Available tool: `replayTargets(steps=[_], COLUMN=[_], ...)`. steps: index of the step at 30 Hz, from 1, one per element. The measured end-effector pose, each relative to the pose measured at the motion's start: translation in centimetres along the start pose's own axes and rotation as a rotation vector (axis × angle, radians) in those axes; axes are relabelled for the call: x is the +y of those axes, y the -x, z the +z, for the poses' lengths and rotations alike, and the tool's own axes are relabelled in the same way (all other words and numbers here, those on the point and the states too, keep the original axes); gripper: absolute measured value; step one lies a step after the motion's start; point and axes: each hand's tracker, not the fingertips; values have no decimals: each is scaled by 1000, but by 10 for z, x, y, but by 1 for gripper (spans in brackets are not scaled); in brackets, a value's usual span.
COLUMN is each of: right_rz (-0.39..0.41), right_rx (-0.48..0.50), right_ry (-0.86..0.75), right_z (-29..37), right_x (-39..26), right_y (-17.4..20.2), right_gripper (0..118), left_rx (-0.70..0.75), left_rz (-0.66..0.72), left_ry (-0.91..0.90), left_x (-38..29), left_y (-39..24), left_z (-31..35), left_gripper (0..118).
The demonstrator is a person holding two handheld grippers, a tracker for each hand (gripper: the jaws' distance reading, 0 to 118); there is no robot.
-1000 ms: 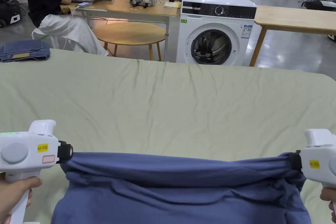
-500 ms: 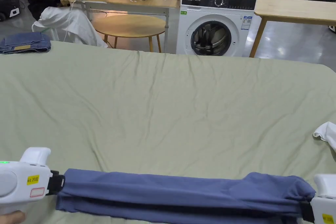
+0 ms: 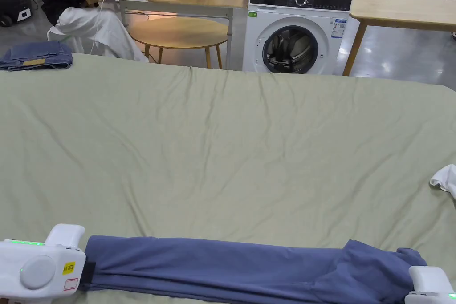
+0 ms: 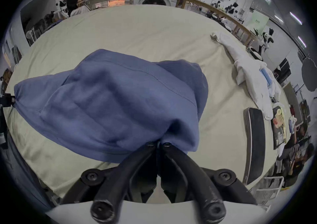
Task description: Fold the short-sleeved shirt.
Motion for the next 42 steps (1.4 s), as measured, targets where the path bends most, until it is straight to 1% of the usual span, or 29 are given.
replayTargets(steps=[1, 2, 3, 4, 5, 6, 7, 8, 10, 14, 15, 16, 17, 18, 19, 20, 21, 22, 23, 24, 26, 30, 33, 40, 42], right_rz=[8, 8, -1, -8, -5, -9, -15, -20, -34, -59, -65, -76, -80, -87, -97, -104, -116, -121, -128, -134, -138, -144, -145, -124, -119], right_rx=[-5, -9, -19, -49, -74, -90, -82, -74, -73, -49, -30, -18, -20, -8, -3, -6, -12, -8, 20, 34, 29, 34, 36, 42, 54], right_ry=[4, 4, -3, -39, -67, -105, -149, -178, -238, -409, -462, -502, -532, -574, -627, -659, -691, -720, -756, -780, -828, -925, -955, -961, -947], right_z=[4, 9, 13, 21, 28, 36, 54, 61, 73, 78, 80, 81, 83, 85, 90, 92, 94, 96, 99, 101, 105, 115, 116, 112, 110], right_x=[1, 4, 8, 12, 15, 19, 23, 27, 39, 56, 61, 65, 67, 70, 73, 75, 78, 79, 82, 84, 86, 89, 91, 96, 97], right_y=[0, 0, -4, -6, -7, -8, -6, -6, -3, 11, 19, 26, 32, 40, 48, 54, 62, 68, 74, 81, 91, 110, 119, 131, 133], right_gripper=[2, 6, 16, 40, 61, 73, 77, 77, 78, 77, 77, 72, 62, 46, 24, 17, 17, 15, 9, 3, 0, 0, 0, 0, 0], left_rx=[-1, -3, -9, -9, -5, -7, -29, -47, -81, -58, -44, -27, -18, -14, -3, -1, 5, 10, 23, 52, 69, 82, 70, 28, -45], left_rz=[-2, -3, -1, 10, 20, 35, 54, 67, 79, 31, 9, -5, -15, -20, -22, -29, -40, -49, -61, -71, -76, -46, 17, 72, 79], left_ry=[1, 2, -3, -35, -60, -91, -122, -143, -216, -383, -440, -482, -522, -580, -620, -657, -695, -717, -750, -774, -817, -917, -930, -891, -824], left_x=[2, 5, 8, 10, 13, 17, 22, 27, 37, 49, 51, 53, 53, 54, 54, 57, 57, 57, 57, 55, 54, 50, 50, 54, 56], left_y=[0, 1, 2, 2, 2, 2, 2, 1, -5, -32, -39, -49, -56, -63, -71, -72, -78, -83, -90, -100, -108, -116, -111, -83, -67], left_z=[3, 6, 12, 20, 25, 31, 36, 40, 49, 67, 70, 74, 77, 81, 84, 82, 85, 87, 90, 93, 96, 103, 105, 111, 111], left_gripper=[0, 0, 3, 14, 24, 35, 48, 52, 53, 53, 53, 53, 53, 53, 53, 51, 45, 31, 18, 8, 0, 0, 0, 0, 0])
